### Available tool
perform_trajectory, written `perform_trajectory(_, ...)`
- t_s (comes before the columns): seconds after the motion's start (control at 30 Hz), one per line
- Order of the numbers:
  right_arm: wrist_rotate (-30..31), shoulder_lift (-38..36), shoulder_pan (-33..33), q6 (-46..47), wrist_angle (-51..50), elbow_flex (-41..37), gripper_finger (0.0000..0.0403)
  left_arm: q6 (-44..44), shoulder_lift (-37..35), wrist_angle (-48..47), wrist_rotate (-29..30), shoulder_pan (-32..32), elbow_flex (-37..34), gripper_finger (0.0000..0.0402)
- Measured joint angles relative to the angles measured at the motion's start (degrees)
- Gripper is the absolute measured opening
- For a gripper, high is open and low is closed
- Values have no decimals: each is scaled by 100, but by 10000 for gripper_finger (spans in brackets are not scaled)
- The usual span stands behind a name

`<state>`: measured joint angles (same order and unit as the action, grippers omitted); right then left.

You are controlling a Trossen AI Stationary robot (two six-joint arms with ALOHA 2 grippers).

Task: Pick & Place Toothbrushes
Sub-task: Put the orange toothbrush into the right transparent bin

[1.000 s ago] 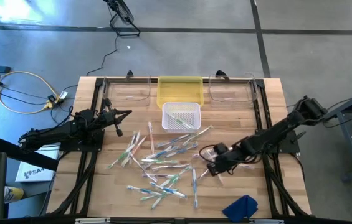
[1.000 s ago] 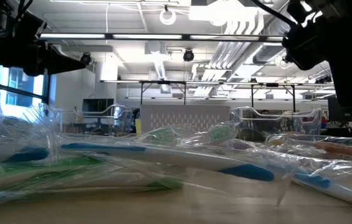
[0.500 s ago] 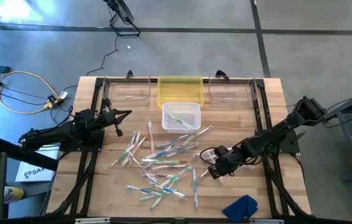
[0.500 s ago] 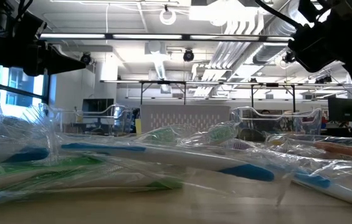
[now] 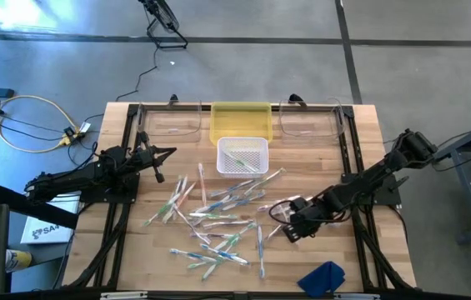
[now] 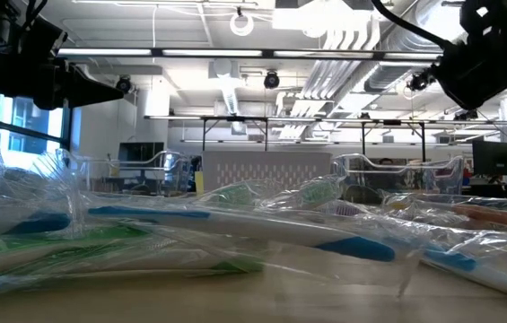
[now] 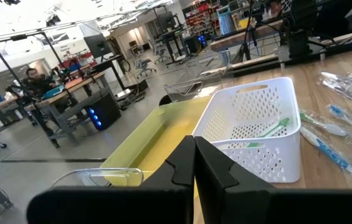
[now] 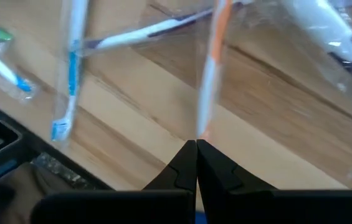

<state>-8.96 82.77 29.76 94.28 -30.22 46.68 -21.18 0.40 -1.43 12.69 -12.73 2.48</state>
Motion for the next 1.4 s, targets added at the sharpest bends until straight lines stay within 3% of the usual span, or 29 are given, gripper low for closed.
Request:
perform_trajectory(0.43,-198,-3,28,-301,-46,-2,2,0,0,-1,0,0,2,0)
perform_trajectory(0.67,580,-3,24,-274,-44,0,5,-1,-2,-2,0,0,1,0)
perform_trajectory(0.8,394,39,32,-398,-46,0,39,-1,-1,-2,0,0,1,0)
perform_trajectory(1.07,717,312,31,-306,9,0,158,-1,-1,-4,0,0,2,0)
perform_trajectory(1.2,828,509,24,-258,74,0,176,-1,0,-2,0,0,2,0)
perform_trajectory(1.4,882,941,24,-280,507,0,173,-1,-1,-4,0,0,2,0)
